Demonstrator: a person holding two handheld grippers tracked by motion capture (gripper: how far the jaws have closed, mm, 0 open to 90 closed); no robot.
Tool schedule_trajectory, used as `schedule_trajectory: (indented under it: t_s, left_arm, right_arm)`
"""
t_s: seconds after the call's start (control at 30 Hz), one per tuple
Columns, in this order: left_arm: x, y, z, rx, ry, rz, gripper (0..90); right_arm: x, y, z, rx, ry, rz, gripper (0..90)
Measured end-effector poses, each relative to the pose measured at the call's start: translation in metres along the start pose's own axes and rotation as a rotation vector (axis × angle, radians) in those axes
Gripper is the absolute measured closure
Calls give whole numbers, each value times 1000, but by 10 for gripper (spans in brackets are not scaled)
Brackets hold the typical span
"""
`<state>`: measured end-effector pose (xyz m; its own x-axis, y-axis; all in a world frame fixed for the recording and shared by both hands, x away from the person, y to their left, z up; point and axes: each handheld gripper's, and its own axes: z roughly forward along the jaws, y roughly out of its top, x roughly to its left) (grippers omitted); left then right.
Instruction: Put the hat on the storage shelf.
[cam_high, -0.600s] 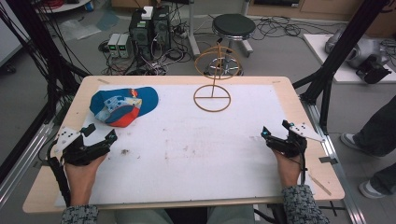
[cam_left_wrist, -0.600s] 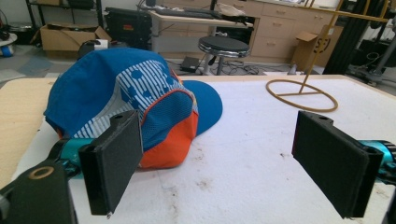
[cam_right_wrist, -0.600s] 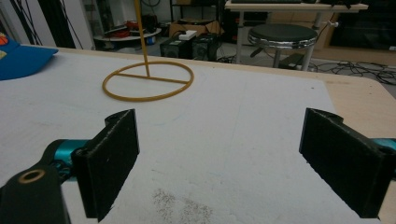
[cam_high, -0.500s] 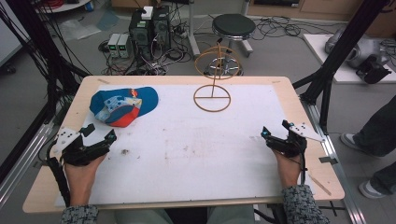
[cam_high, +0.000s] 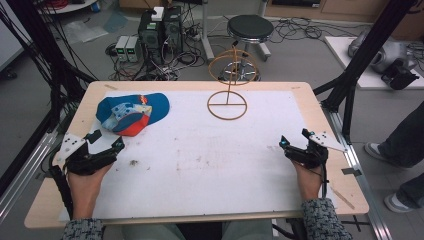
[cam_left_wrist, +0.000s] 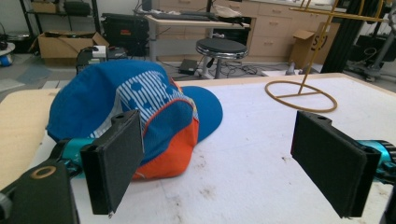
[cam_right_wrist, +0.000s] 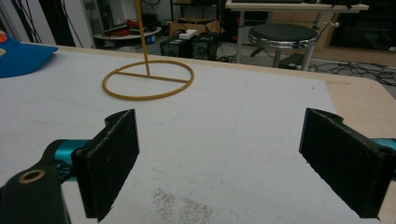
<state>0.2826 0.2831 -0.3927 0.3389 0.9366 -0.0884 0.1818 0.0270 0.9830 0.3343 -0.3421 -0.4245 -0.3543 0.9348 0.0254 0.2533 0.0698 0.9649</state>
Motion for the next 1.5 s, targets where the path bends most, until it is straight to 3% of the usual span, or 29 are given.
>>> schedule_trajectory:
  t_s: [0.2,0.43,0.7,0.93,1.03,1.17,1.3,1.5]
  left_arm:
    - [6,14,7,-13,-4,23,174]
    - [19,35,31,-9,4,96,182]
    - [30,52,61,0,45,122,179]
    - [41,62,90,11,49,128,181]
    - [44,62,98,10,48,135,186]
    - [54,58,107,5,50,111,191]
    - [64,48,120,44,63,76,184]
    - [69,38,130,82,109,90,191]
  right_arm:
    - [0,0,0,6,-4,-5,113]
    - [1,0,1,11,-2,-4,113]
    - [0,-1,2,13,3,-3,113]
    - [0,-1,3,16,2,-3,113]
    - [0,-1,3,21,4,-2,113]
    - [0,-1,3,20,7,1,113]
    - [0,-1,4,22,7,-5,113]
    - [0,-1,4,25,11,-3,113]
